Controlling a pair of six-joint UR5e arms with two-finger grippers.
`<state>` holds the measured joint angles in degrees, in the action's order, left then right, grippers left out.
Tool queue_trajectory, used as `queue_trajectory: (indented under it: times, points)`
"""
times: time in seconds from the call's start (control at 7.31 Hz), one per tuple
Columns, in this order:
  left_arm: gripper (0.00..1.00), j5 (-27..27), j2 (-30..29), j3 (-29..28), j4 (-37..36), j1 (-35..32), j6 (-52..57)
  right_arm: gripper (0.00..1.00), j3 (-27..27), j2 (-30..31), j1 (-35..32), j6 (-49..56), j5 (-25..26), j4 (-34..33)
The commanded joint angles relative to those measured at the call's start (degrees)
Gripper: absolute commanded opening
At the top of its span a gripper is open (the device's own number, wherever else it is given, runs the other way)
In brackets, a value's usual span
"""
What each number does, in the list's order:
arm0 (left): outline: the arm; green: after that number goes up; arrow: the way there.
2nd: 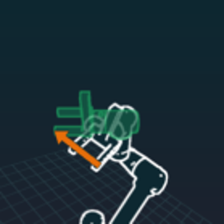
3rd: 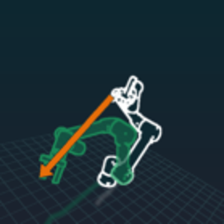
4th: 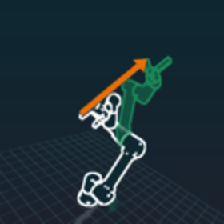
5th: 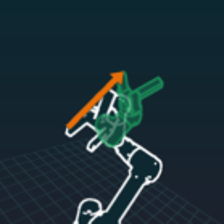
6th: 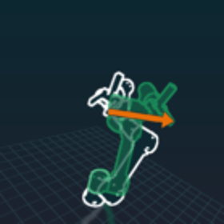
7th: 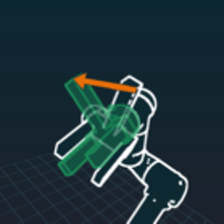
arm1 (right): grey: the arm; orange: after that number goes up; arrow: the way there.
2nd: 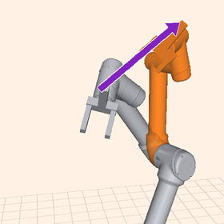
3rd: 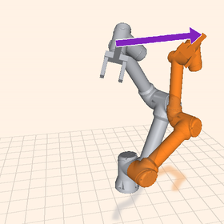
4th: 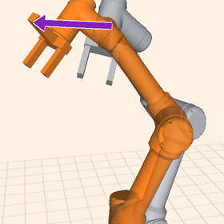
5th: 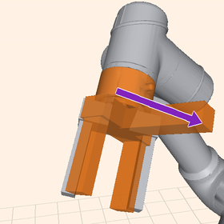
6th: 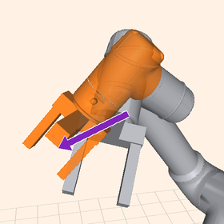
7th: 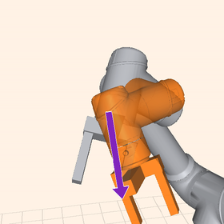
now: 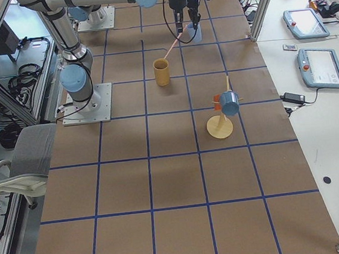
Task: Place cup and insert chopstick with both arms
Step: 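Lift the chopstick with the right gripper while the left carries the blue cup farther away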
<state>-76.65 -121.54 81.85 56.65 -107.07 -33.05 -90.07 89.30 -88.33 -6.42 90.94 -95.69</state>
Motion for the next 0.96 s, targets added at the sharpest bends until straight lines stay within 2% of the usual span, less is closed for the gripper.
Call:
queue_trajectory:
  times: [0.0,0.27,0.41,0.55,0.68,0.82]
  points:
    - [0.0,-2.0,-1.2,-0.2,-0.1,-1.2,-0.3,0.0,-0.3,0.0,0.0,0.0,-0.5,0.0]
    - [0.0,-2.8,-1.5,-0.1,-0.1,-1.7,-0.3,0.0,0.0,0.0,0.0,0.0,-0.3,0.1]
    - [0.0,-5.4,-1.6,-0.1,0.0,-2.2,-0.4,0.0,-0.2,-0.1,0.0,0.0,-0.4,-0.1]
    - [0.17,-5.5,-1.6,-0.1,0.0,-2.4,-0.3,0.0,-0.2,0.0,0.0,-0.1,-0.5,-0.1]
    - [0.89,-5.5,-1.6,0.0,0.0,-2.4,-0.4,0.0,-0.2,0.0,0.0,-0.1,-0.6,0.1]
    - [0.97,-5.4,-1.5,-0.1,0.0,-2.4,-0.4,0.0,0.2,0.0,0.0,-0.2,-0.6,0.1]
